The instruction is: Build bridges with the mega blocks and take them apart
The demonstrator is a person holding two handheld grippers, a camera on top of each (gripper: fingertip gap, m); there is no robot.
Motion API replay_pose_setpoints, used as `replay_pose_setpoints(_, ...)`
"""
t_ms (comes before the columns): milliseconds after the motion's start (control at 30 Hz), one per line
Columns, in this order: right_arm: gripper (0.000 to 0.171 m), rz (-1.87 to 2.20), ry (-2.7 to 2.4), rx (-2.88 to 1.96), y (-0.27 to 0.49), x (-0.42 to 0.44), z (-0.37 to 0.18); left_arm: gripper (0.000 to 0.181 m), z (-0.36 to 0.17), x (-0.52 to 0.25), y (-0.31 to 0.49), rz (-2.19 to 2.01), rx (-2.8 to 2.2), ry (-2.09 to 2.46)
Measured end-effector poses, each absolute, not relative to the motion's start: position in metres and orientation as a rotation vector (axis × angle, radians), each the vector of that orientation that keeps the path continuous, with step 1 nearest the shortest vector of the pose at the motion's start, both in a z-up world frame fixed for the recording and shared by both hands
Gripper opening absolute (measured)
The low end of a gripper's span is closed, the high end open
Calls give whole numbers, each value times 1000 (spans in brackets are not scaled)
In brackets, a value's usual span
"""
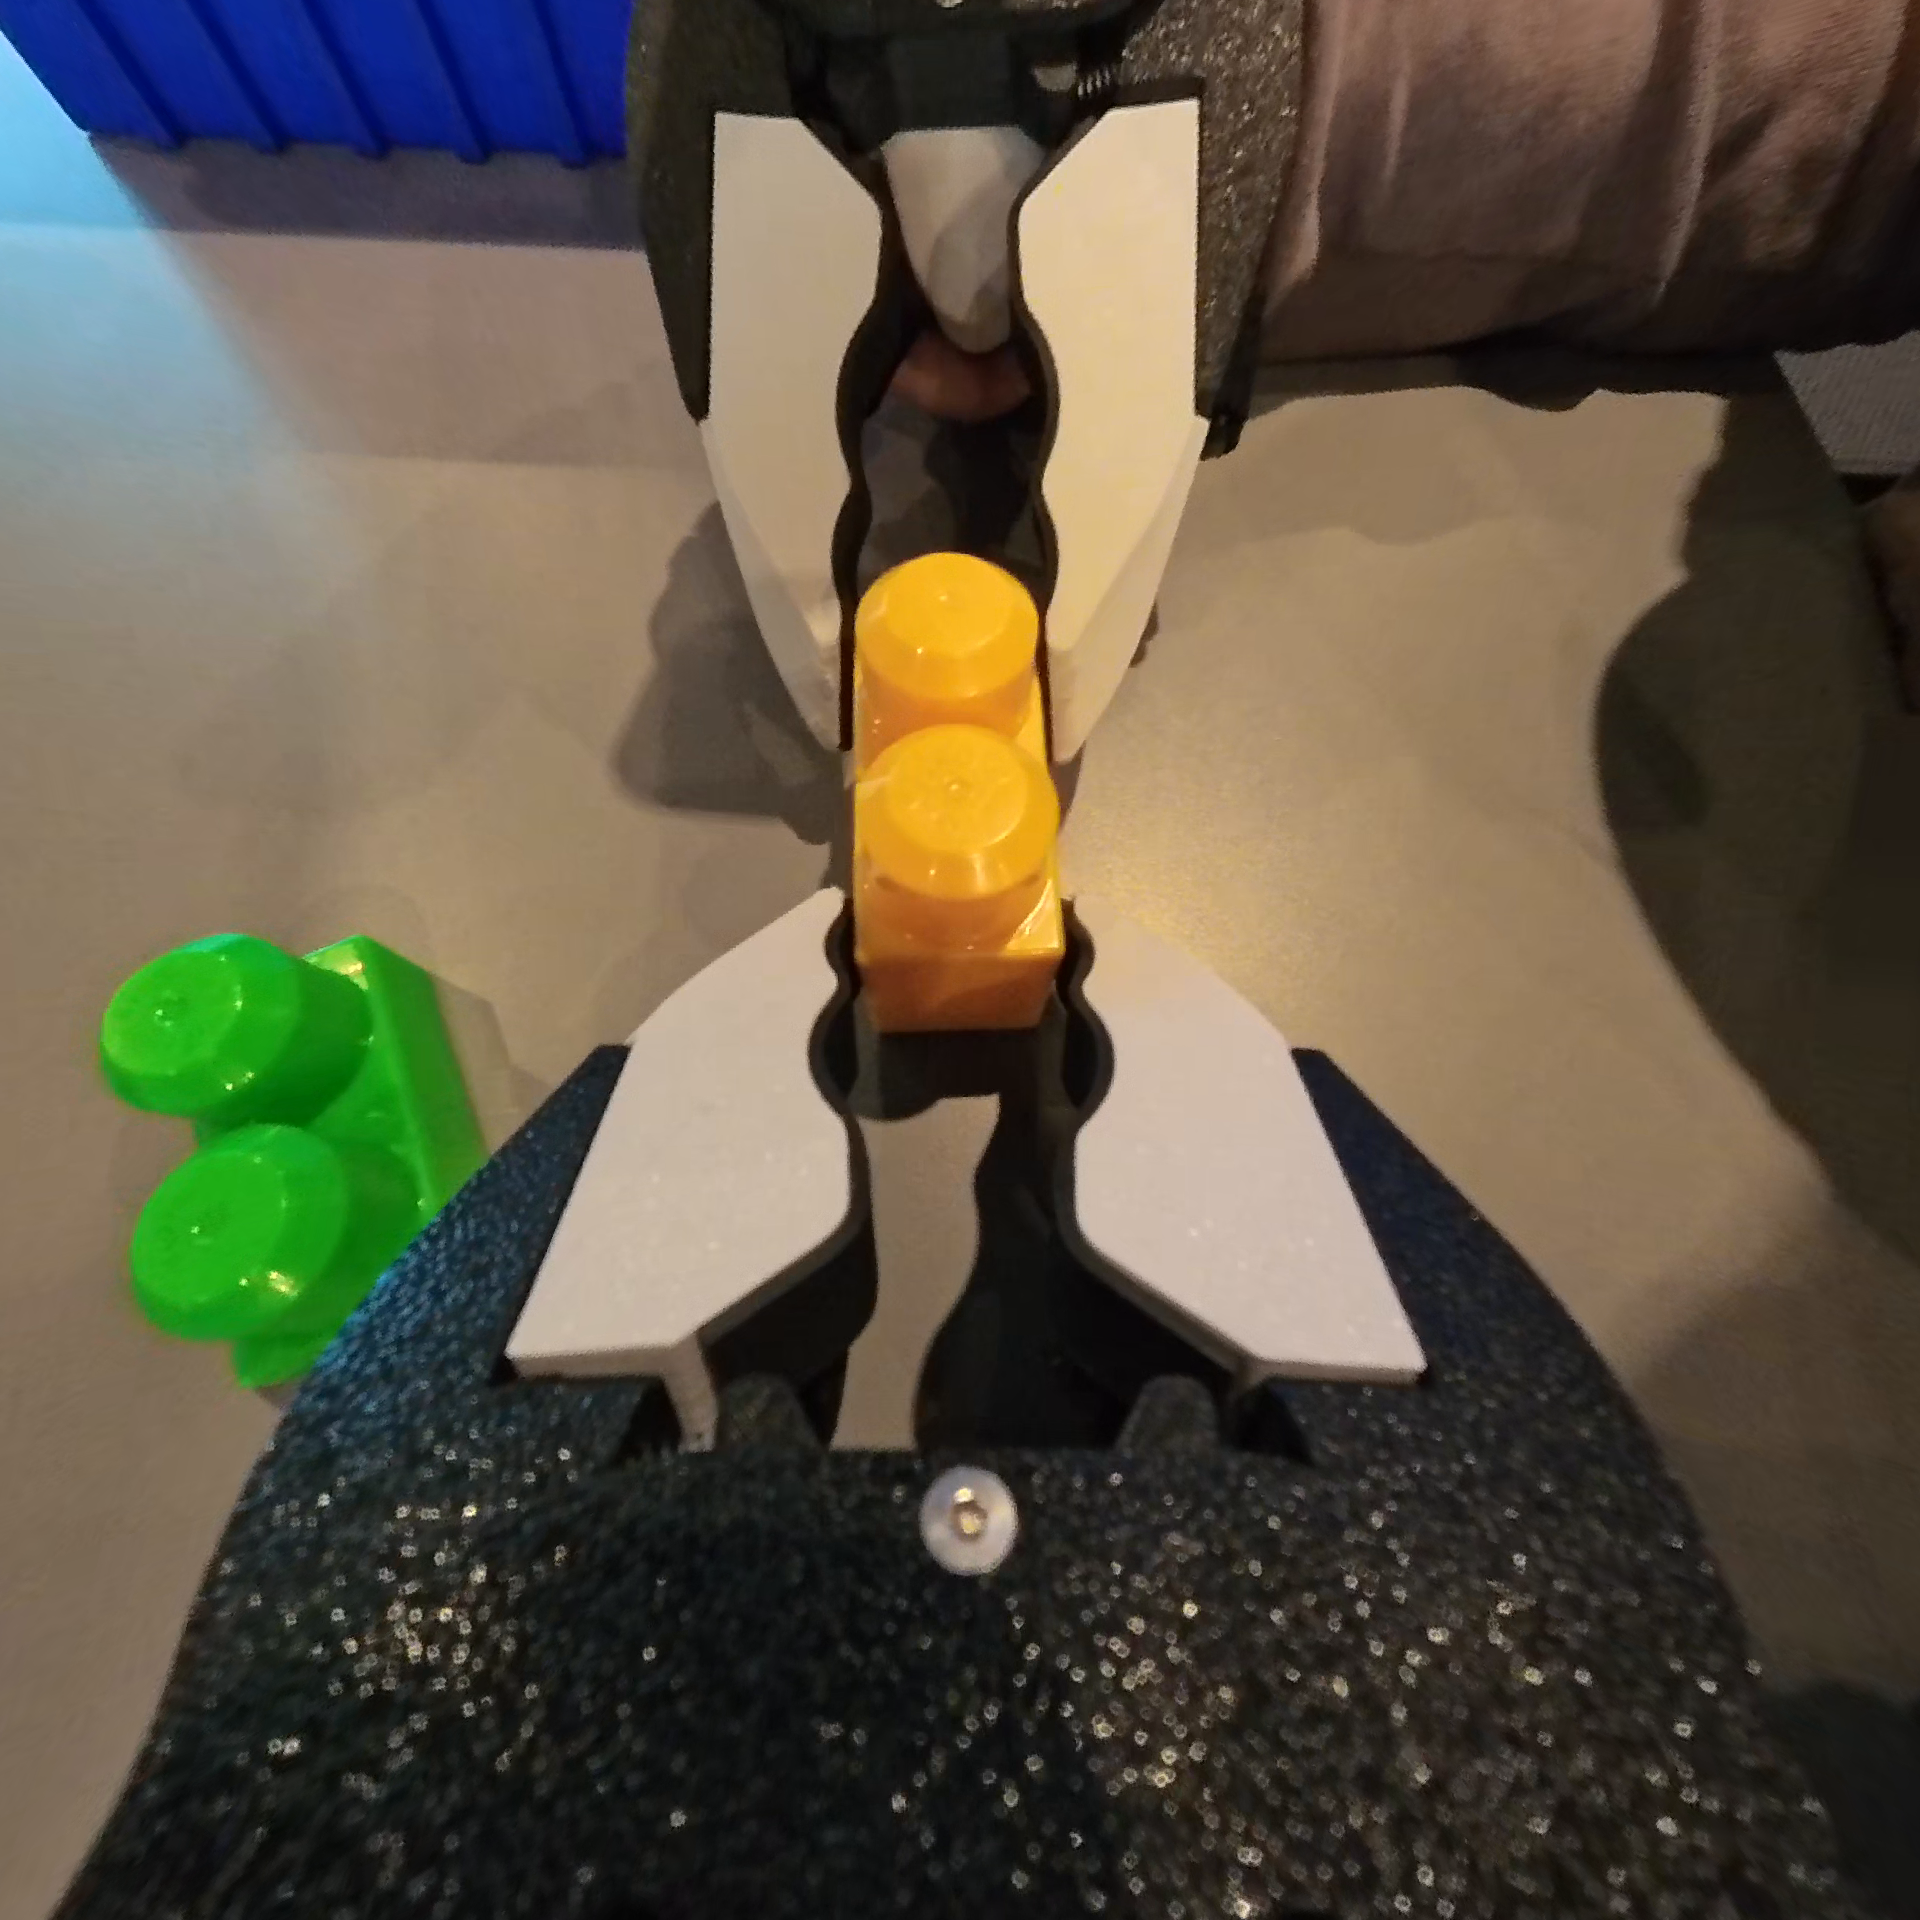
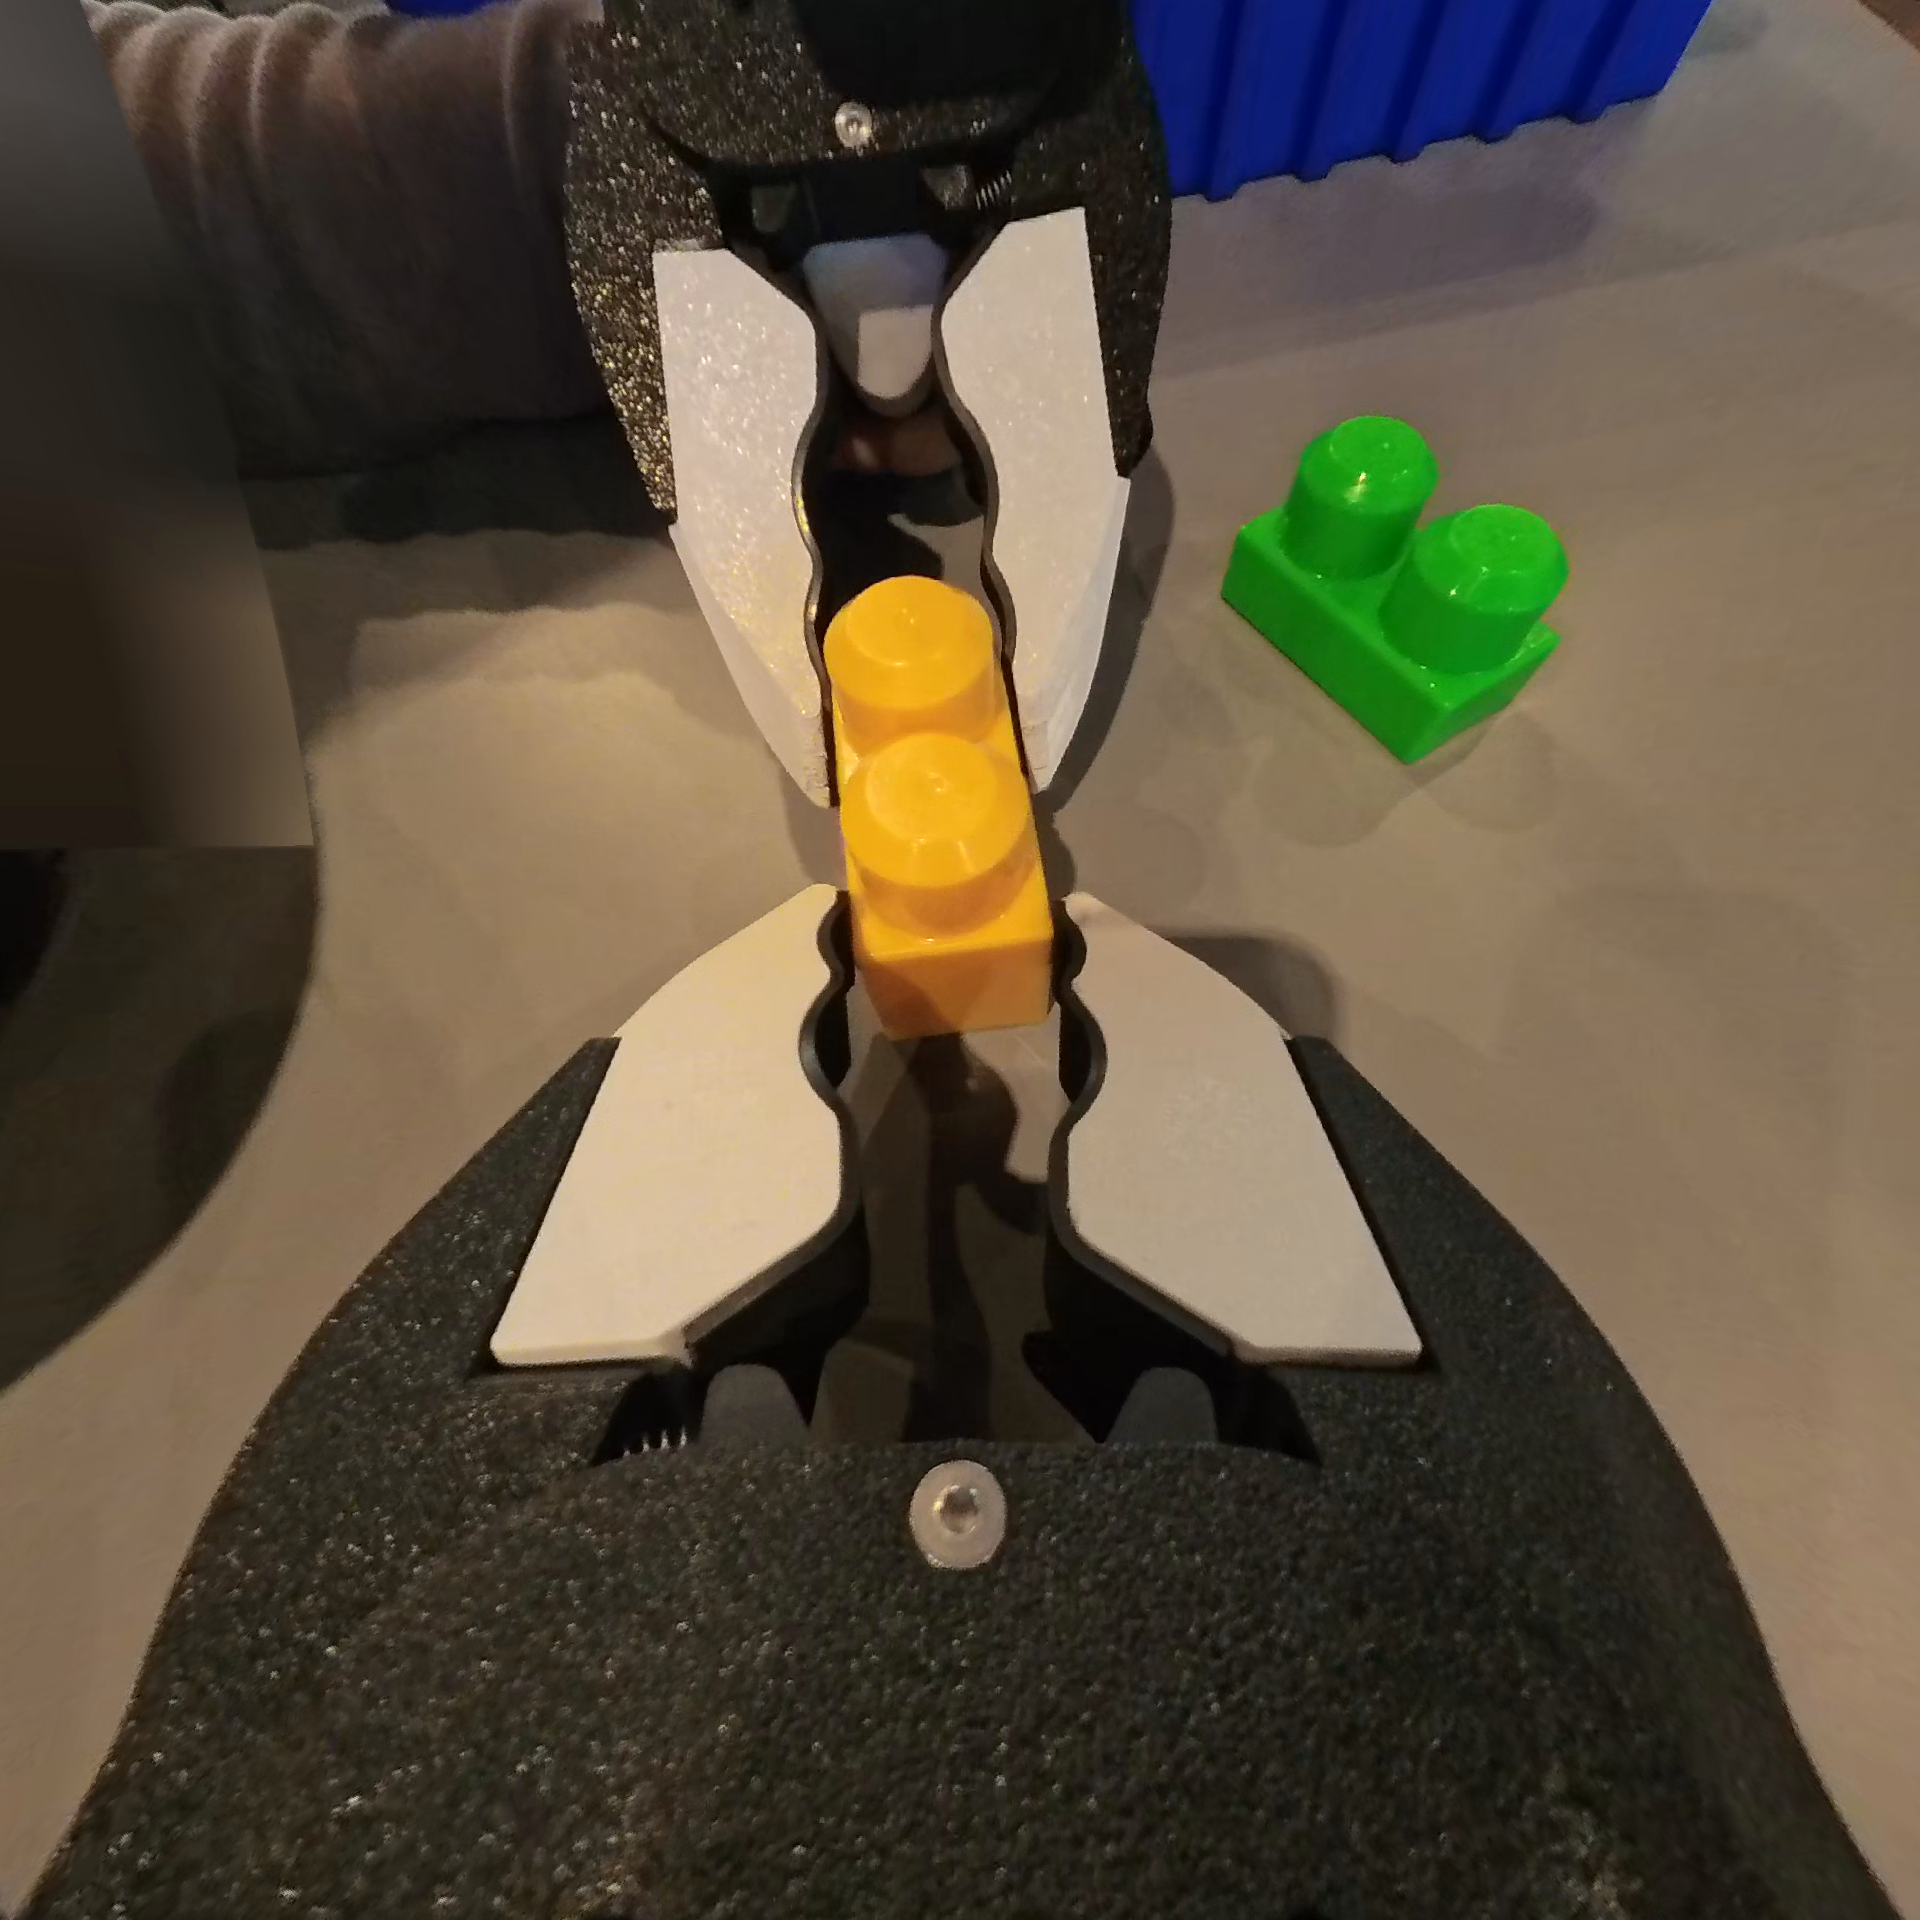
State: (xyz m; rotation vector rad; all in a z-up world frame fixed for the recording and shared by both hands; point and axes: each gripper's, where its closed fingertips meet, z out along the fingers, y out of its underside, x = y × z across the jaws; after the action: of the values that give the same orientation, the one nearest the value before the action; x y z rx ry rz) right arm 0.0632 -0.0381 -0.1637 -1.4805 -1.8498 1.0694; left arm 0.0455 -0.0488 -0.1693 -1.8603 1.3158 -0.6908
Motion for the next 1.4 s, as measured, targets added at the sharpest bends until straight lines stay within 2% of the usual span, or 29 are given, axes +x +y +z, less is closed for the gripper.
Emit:
replay_pose_setpoints(1000,38,1088,-1857,-1567,-42,64,-169,36,-173,47,-50,-687,-1863,1354)
replay_pose_setpoints(1300,83,1189,-1784,-1560,-41,72,-158,64,-168,41,-47,-648,-1884,1255)
replay_pose_setpoints(1400,85,1246,-1624,-1511,-28,77,-130,82,-161,29,-42,-643,-1909,1159)
